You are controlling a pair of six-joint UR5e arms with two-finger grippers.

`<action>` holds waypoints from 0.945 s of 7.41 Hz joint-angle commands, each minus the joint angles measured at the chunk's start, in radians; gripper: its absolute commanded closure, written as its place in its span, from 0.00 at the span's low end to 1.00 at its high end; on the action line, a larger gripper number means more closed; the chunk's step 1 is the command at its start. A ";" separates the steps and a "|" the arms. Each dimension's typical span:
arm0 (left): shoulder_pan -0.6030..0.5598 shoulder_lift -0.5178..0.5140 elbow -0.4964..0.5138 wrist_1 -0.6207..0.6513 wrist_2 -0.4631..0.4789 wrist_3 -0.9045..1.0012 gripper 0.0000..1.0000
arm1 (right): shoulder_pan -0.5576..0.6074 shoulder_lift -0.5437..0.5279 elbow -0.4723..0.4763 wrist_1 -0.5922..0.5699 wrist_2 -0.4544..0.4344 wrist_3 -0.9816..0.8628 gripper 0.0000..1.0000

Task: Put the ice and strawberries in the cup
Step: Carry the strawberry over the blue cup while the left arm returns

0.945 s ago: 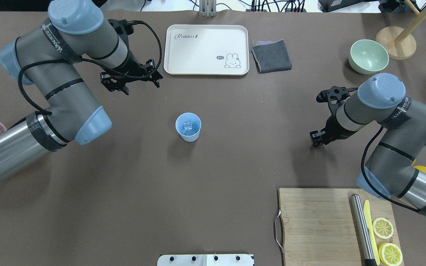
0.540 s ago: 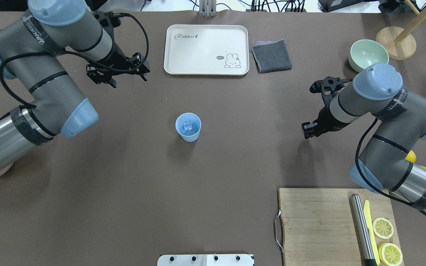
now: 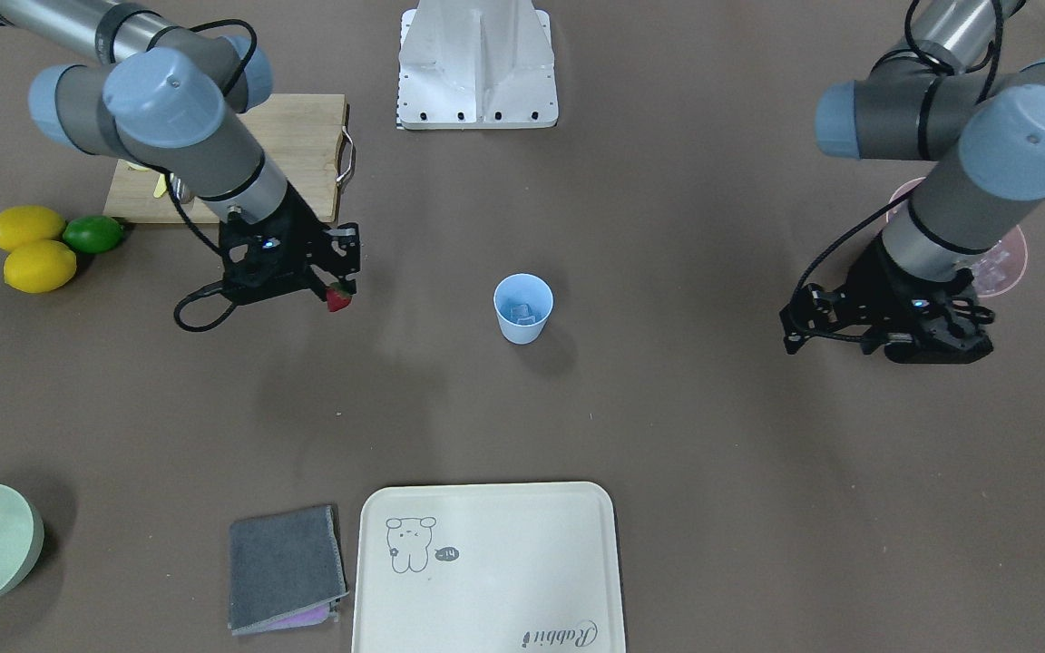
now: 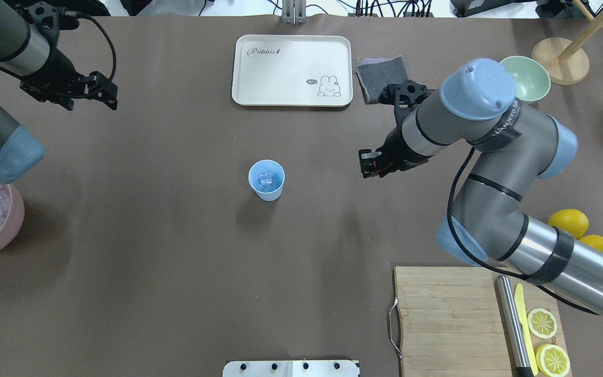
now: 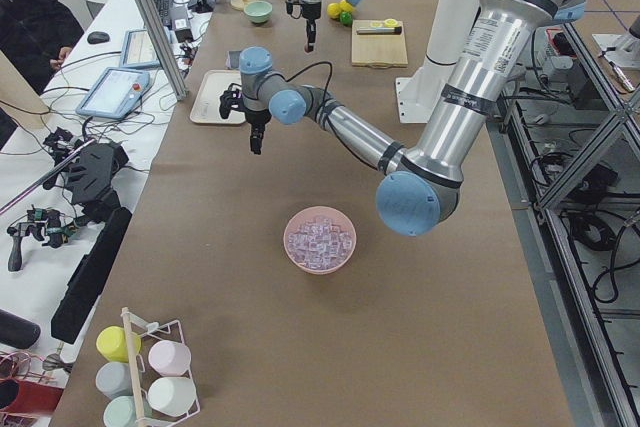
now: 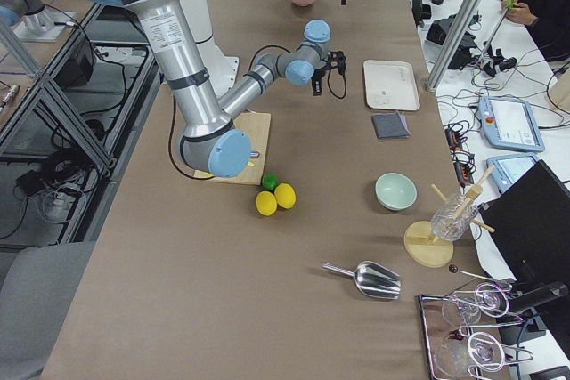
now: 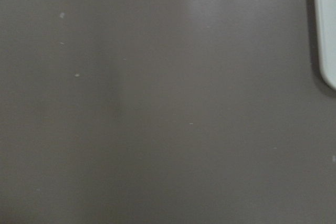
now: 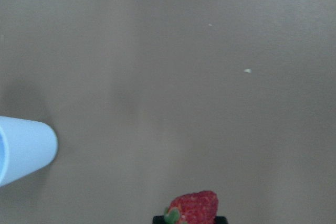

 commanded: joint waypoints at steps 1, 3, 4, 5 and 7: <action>-0.050 0.053 -0.005 -0.002 -0.004 0.088 0.04 | -0.069 0.164 -0.020 -0.115 -0.070 0.086 1.00; -0.082 0.074 -0.005 0.001 -0.004 0.154 0.04 | -0.107 0.291 -0.115 -0.121 -0.121 0.146 1.00; -0.095 0.076 -0.003 0.004 -0.004 0.172 0.04 | -0.127 0.293 -0.123 -0.120 -0.151 0.148 1.00; -0.095 0.076 -0.003 0.004 -0.004 0.172 0.04 | -0.139 0.326 -0.161 -0.118 -0.170 0.149 1.00; -0.095 0.076 -0.005 0.003 -0.004 0.172 0.04 | -0.153 0.357 -0.218 -0.111 -0.188 0.148 1.00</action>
